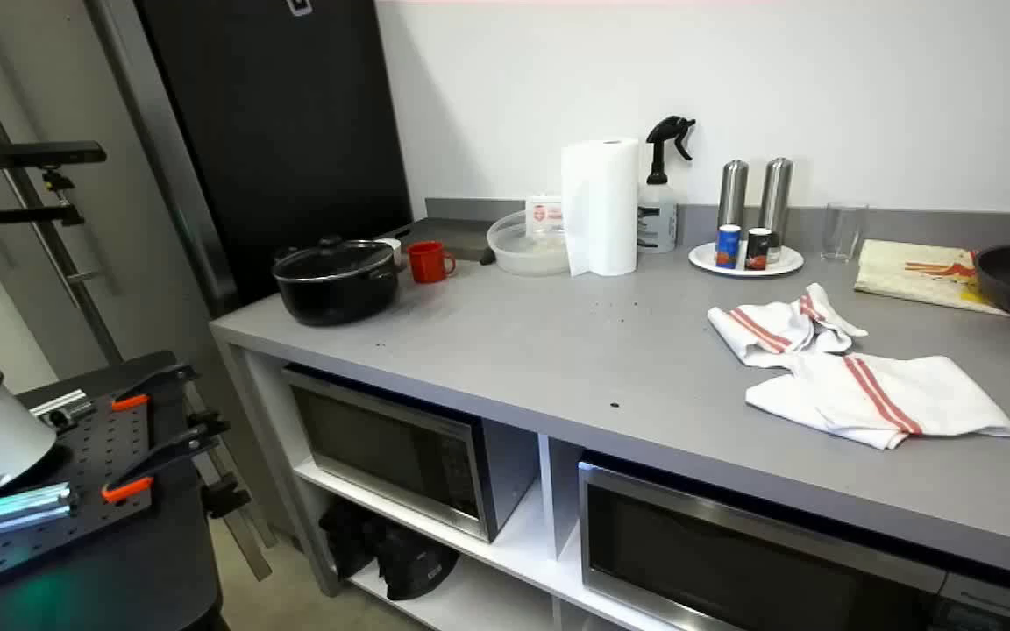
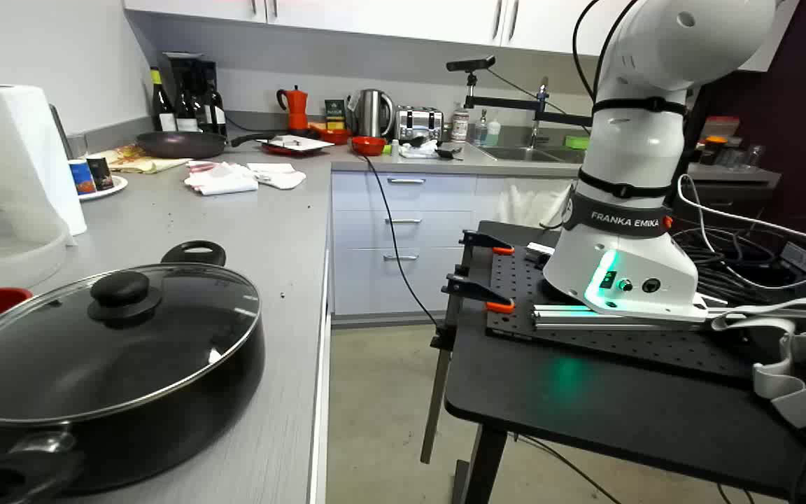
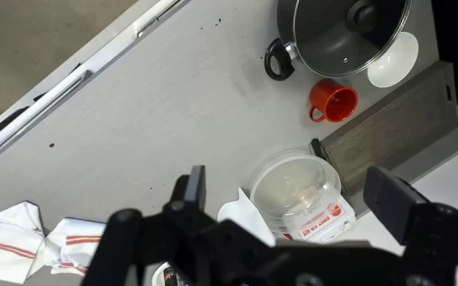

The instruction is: Remove the glass lid from the top of the black pot.

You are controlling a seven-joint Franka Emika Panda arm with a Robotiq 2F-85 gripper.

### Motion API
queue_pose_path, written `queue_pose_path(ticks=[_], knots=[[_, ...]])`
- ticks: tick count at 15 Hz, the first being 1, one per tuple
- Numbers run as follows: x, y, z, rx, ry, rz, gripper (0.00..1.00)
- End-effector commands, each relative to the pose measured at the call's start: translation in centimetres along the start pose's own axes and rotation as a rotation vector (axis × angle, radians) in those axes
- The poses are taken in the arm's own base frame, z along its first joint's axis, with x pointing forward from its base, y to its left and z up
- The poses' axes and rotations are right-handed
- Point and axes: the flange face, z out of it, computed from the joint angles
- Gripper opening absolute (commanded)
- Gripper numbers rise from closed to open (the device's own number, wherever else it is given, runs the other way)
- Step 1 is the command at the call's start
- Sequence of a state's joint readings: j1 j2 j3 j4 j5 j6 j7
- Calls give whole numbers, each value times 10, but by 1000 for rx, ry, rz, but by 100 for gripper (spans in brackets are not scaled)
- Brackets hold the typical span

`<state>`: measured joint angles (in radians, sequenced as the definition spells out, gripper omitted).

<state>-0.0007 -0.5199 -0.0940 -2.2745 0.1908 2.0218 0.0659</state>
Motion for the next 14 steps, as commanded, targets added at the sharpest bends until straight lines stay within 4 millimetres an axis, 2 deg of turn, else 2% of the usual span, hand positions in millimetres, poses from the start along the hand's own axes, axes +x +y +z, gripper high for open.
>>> queue_pose_path(ticks=[1,8,9,11,14], knots=[[0,0,-1,0,0,0,100],[1,0,-1,0,1,0,100],[7,1,1,-5,-3,2,100],[20,2,13,-6,-28,-3,100],[43,-4,40,-20,-74,-16,100]])
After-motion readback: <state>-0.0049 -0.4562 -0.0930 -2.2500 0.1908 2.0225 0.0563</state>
